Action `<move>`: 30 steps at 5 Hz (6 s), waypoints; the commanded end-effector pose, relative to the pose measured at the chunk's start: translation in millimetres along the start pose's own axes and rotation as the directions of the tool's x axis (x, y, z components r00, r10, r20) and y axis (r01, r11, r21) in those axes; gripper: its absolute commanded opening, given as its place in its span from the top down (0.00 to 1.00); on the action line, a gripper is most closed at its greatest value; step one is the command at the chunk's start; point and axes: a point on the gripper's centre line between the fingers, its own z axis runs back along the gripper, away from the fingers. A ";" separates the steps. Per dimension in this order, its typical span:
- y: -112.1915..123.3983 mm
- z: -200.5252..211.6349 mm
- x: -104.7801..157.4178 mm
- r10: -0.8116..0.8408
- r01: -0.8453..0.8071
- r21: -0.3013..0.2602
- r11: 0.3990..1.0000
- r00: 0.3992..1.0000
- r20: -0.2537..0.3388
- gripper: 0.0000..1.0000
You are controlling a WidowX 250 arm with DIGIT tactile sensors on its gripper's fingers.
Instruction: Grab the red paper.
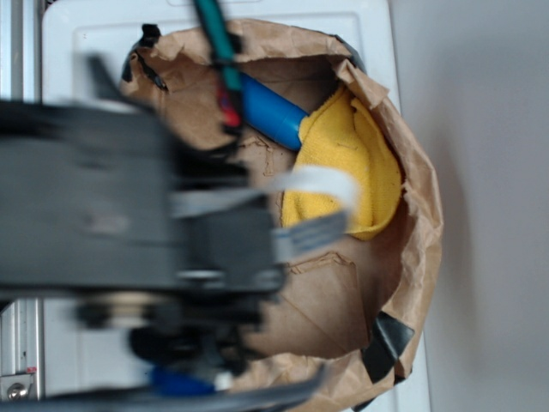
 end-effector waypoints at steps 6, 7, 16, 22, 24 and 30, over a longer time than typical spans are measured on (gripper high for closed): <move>69.8 10.2 -2.5 -0.200 0.201 0.053 0.978 0.980 -0.020 0.00; 69.8 10.2 -2.5 -0.200 0.201 0.053 0.978 0.980 -0.020 0.00; 91.6 -76.1 -4.6 -0.286 0.288 0.035 0.957 0.957 -0.046 0.00; 89.6 -74.3 -33.9 -0.293 0.290 -0.061 0.955 0.956 -0.030 0.00; 85.4 -87.9 -30.3 -0.275 0.274 -0.030 0.961 0.961 -0.023 0.00; 68.8 -117.2 -35.7 -0.211 0.211 0.048 0.976 0.977 -0.008 1.00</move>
